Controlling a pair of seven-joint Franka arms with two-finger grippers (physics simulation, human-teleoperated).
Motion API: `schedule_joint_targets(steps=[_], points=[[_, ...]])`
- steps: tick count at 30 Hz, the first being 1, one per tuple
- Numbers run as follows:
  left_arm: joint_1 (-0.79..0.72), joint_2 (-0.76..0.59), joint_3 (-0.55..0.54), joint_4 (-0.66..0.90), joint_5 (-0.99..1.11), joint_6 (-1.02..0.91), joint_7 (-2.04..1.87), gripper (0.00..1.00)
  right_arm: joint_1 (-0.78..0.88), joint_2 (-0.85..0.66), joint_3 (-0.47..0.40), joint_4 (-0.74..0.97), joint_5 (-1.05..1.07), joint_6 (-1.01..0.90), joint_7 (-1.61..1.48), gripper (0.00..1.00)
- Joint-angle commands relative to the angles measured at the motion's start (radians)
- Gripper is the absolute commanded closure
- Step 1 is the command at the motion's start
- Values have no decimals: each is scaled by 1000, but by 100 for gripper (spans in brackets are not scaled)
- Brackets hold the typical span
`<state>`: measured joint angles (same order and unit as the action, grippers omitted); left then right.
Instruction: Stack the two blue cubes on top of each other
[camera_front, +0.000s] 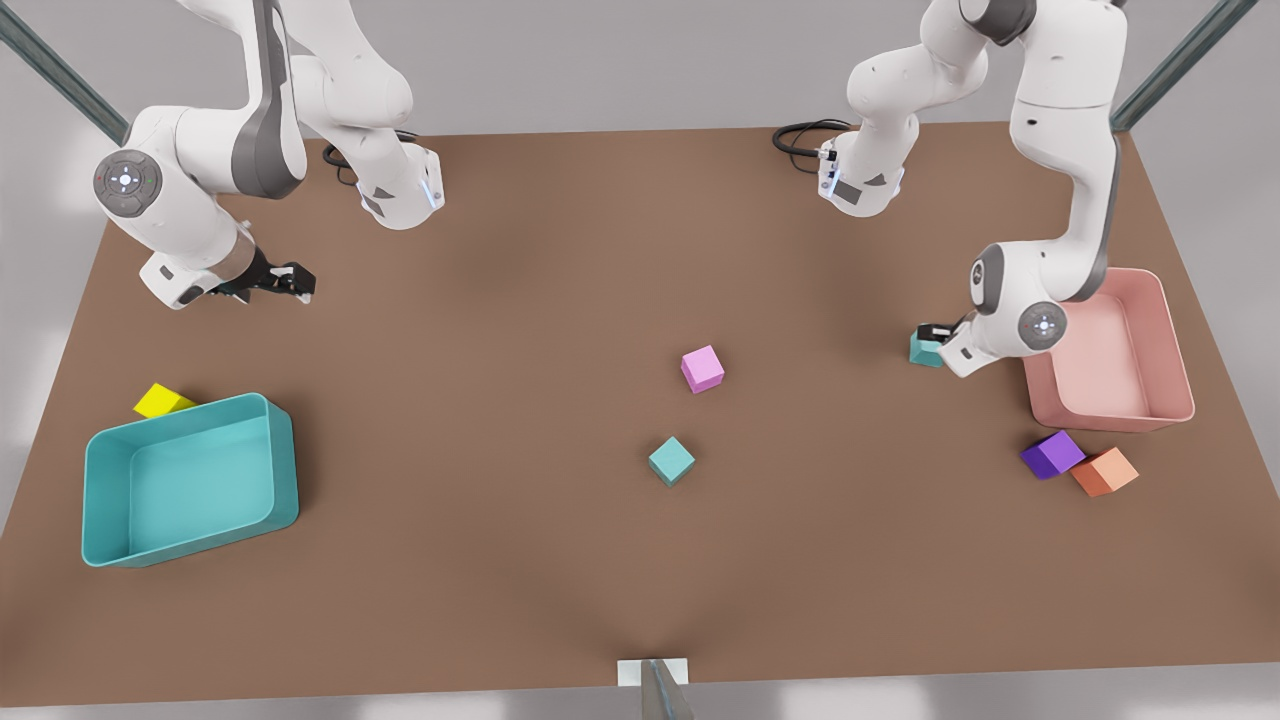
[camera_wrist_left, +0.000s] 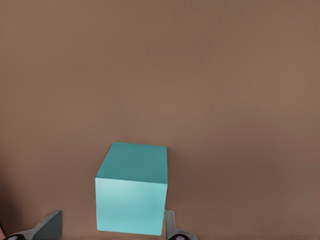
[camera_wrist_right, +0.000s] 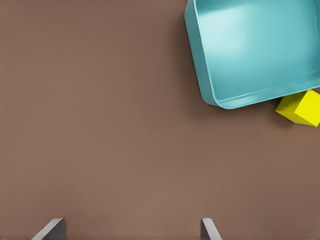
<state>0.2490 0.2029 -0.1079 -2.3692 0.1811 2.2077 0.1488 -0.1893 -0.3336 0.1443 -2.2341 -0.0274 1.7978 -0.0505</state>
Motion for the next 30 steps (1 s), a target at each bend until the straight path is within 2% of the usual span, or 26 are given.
schedule_joint_targets(steps=[1,11,21,22,23,24,27,30], points=[[1,1,-1,-8,-9,37,3,0,-1,1,0,1,1,3,-12,0],[4,46,-1,-50,-12,171,-2,0,-4,7,-3,8,3,-1,-12,0],[9,90,-1,-50,-12,193,-2,1,-21,11,-2,30,6,-11,-11,0],[9,90,-1,-50,-12,191,-3,11,-18,11,-2,30,6,-12,-11,0],[9,90,-1,-50,-12,191,-5,29,-9,16,0,33,6,-12,-11,0],[7,90,-1,-50,-11,190,-6,36,-7,21,0,33,6,-12,-11,0],[6,81,-3,-44,-9,175,-8,34,-7,30,26,34,9,-15,0,0],[4,53,-12,42,1,12,-11,34,-7,48,29,47,14,-35,0,0]])
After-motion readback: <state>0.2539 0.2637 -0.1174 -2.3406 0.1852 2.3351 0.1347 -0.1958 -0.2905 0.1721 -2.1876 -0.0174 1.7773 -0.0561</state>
